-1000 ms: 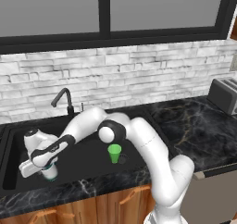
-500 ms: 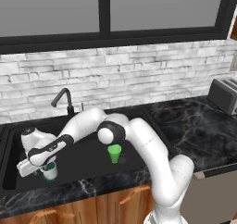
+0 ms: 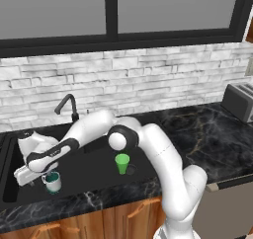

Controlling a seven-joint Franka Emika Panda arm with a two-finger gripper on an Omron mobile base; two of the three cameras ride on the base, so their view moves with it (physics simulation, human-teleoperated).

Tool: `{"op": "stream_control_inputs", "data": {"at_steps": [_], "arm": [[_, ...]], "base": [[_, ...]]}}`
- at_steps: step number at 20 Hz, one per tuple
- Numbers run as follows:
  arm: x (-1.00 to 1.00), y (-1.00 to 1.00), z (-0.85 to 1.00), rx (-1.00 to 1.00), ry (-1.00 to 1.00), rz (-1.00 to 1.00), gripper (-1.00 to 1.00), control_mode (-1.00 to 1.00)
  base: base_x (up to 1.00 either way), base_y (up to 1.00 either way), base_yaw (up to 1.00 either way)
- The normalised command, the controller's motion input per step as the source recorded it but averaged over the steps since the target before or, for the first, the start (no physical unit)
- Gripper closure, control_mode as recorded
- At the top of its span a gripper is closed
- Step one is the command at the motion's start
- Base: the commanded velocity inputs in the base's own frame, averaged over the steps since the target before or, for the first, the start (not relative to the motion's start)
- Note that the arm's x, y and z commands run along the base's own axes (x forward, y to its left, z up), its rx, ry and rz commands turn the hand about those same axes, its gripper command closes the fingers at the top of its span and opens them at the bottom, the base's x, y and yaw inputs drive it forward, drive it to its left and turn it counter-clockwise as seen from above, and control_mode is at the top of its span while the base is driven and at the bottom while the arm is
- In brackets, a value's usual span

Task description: Move any existing items from the left basin to the right basin for drying. Then move the mug from the counter to the left basin of the sink for washing.

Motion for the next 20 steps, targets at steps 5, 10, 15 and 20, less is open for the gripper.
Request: {"op": "stream_control_inputs", "data": {"at_steps": [5,10,15,20], "arm": [[-0.13,0.0,0.51,0.0,0.0,0.0,-1.0,-1.0],[-0.29,0.0,0.51,0.0,-0.03,-0.01,-1.0,-1.0],[-0.32,0.0,0.54,0.0,-0.04,-0.01,-1.0,-1.0],[-0.37,0.0,0.46,0.0,-0.03,0.0,-1.0,-1.0]], "base": [[0.0,0.0,0.0],[0.0,0.0,0.0],[0.0,0.0,0.0],[0.0,0.0,0.0]]}}
